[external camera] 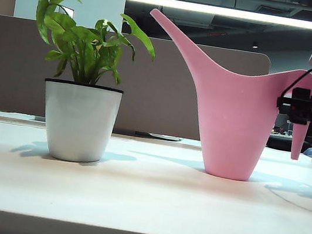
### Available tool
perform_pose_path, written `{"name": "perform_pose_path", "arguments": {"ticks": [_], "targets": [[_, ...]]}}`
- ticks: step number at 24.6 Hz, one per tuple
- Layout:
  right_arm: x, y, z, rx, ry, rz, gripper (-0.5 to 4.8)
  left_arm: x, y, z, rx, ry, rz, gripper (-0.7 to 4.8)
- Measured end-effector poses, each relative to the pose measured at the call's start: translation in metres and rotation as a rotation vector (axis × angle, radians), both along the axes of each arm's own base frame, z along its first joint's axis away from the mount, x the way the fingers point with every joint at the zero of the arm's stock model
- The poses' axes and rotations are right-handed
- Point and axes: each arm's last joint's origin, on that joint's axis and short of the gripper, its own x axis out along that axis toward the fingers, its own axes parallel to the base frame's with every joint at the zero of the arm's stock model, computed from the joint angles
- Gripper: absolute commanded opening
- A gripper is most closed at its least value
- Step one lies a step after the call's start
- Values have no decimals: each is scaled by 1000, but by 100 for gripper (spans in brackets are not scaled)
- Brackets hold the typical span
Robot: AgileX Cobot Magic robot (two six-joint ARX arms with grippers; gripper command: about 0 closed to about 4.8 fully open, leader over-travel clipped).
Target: Pick up the watering can from the table, water the potted plant, and put the can back.
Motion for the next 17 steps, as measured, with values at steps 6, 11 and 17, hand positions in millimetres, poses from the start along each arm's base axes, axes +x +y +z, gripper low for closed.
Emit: {"name": "perform_pose_path", "arguments": {"ticks": [6,11,17], "targets": [[3,1,4,-2,-11,5,117,0,0,-1,1,12,0,-5],[3,1,3,3,-8,5,105,-1,0,-2,2,19,0,-5],[2,1,3,43,-36,3,103,-1,0,-2,2,19,0,-5]]}}
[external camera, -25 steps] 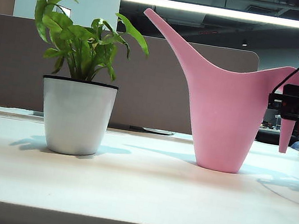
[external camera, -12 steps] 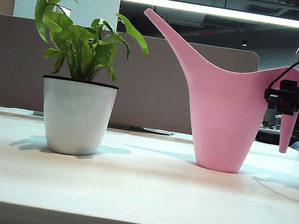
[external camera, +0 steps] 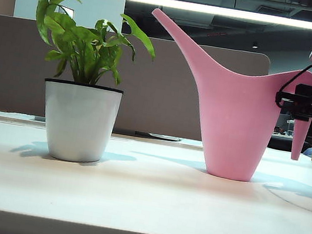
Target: Pick up the watering can from the table, water the potted plant, and put the can back.
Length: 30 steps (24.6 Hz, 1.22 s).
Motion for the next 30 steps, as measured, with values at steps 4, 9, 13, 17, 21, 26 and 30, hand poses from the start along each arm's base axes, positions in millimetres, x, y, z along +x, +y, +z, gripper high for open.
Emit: {"name": "perform_pose_path", "arguments": {"ticks": [4,9,13,17,21,26,30], "targets": [[-1,0,2,-1,-29,-1,103,0,0,0,0,0,0,-5],[-5,-1,17,-6,-86,-3,103,0,0,0,0,0,0,-5],[-6,0,41,-22,-161,34,103,0,0,0,0,0,0,-5],[-10,2,60,-86,-218,101,103,0,0,0,0,0,0,-5],[-13,3,64,-134,-212,122,103,0,0,0,0,0,0,-5],[-17,3,68,-238,-172,113,103,0,0,0,0,0,0,-5],[-22,7,73,-399,-162,114,103,0,0,0,0,0,0,-5]]}}
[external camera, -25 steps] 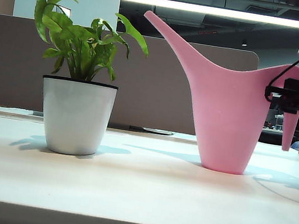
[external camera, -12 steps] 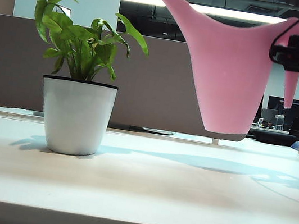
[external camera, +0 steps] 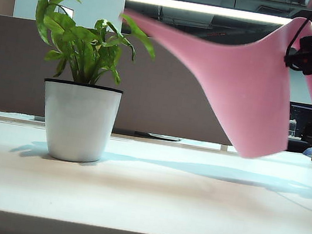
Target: Pick up the watering can from the table, water the potted plant, and put the can back.
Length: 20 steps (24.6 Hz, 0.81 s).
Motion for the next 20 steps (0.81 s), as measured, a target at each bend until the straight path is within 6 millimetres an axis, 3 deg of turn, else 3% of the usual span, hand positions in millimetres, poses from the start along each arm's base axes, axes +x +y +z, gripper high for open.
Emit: {"name": "perform_pose_path", "arguments": {"ticks": [20], "targets": [[-13,14,16,-202,-58,23,104,0,0,0,0,0,0,-5]]}}
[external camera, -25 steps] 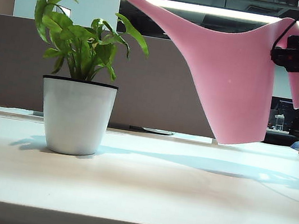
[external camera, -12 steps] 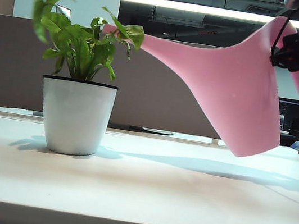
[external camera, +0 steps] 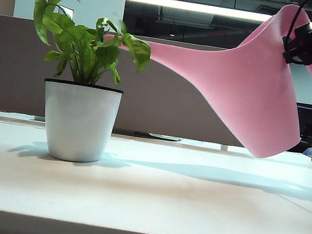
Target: Pick up the watering can from the table, water the potted plant, and put the can back.
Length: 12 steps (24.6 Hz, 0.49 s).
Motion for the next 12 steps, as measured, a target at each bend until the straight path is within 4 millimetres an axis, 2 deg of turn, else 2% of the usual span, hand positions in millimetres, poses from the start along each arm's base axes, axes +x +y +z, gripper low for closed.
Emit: {"name": "perform_pose_path", "arguments": {"ticks": [5,12], "targets": [[-1,15,1,-92,-16,39,104,0,0,0,0,0,0,-5],[5,19,21,-115,-57,5,104,0,0,0,0,0,0,-5]]}}
